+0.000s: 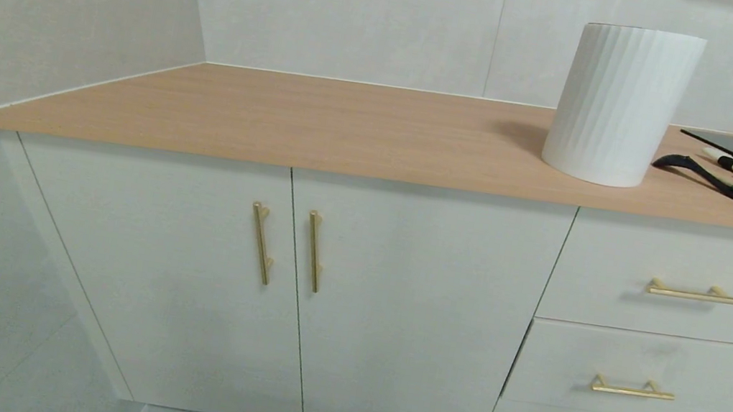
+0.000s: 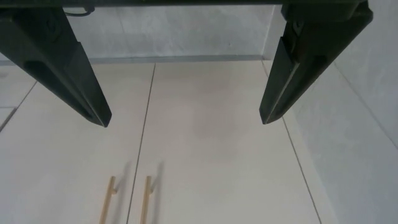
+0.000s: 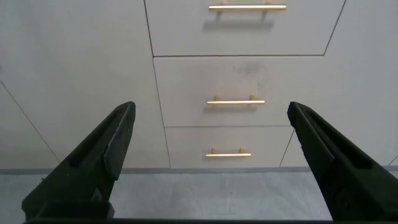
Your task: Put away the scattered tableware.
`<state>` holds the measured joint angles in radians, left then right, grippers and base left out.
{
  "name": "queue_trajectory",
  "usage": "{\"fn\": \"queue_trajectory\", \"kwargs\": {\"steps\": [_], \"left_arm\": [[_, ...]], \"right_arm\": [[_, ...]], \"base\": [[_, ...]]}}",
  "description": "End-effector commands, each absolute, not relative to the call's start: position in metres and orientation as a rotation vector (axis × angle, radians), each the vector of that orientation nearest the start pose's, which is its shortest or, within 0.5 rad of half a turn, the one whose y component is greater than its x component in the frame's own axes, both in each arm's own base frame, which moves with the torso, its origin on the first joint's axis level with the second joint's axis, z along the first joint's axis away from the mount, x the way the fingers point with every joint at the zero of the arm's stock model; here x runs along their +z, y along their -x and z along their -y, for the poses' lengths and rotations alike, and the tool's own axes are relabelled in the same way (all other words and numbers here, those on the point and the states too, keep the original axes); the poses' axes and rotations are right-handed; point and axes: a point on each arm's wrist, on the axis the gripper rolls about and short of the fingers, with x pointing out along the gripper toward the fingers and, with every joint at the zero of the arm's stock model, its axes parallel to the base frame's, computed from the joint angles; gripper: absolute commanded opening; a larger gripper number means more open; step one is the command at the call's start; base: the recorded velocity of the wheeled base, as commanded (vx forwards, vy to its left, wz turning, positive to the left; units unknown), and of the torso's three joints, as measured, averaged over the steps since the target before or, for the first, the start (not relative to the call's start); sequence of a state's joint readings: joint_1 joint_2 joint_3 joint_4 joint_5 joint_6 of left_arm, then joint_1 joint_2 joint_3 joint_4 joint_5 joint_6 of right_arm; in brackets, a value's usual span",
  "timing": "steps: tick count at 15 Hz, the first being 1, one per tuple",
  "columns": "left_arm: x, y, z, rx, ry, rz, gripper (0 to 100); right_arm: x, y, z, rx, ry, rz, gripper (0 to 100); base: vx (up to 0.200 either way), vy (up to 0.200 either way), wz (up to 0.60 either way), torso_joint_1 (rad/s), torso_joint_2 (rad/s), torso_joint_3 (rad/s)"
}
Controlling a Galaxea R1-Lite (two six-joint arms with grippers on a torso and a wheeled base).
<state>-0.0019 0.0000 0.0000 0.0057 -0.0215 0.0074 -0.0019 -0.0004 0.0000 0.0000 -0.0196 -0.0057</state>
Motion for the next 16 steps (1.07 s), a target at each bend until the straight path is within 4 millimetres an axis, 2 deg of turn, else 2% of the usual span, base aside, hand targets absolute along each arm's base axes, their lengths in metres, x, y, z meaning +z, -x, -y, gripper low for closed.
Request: {"fn": "queue_trajectory", "kwargs": {"steps": [1, 7, 16], "left_arm": [[0.0749, 0.0228, 0.0004, -0.023, -0.008, -0.006, 100], [0.0749, 0.0228, 0.0004, -0.023, -0.003, -0.006, 100], [0.075, 0.0228, 0.0004, -0.021, -0.005, -0.005, 100]], "right_arm": [[0.0755, 0.0228, 0.0004, -0.02, 0.006, 0.0, 100], [0.0755, 0.0228, 0.0004, -0.02, 0.006, 0.0, 100], [0.0755, 0.0227, 0.0004, -0.02, 0.006, -0.002, 100]], "base": [[0.0, -0.2, 0.0, 0.002, 0.0, -0.002], [0.0, -0.2, 0.0, 0.0, 0.0, 0.002], [0.0, 0.0, 0.0, 0.0, 0.0, 0.0]]}}
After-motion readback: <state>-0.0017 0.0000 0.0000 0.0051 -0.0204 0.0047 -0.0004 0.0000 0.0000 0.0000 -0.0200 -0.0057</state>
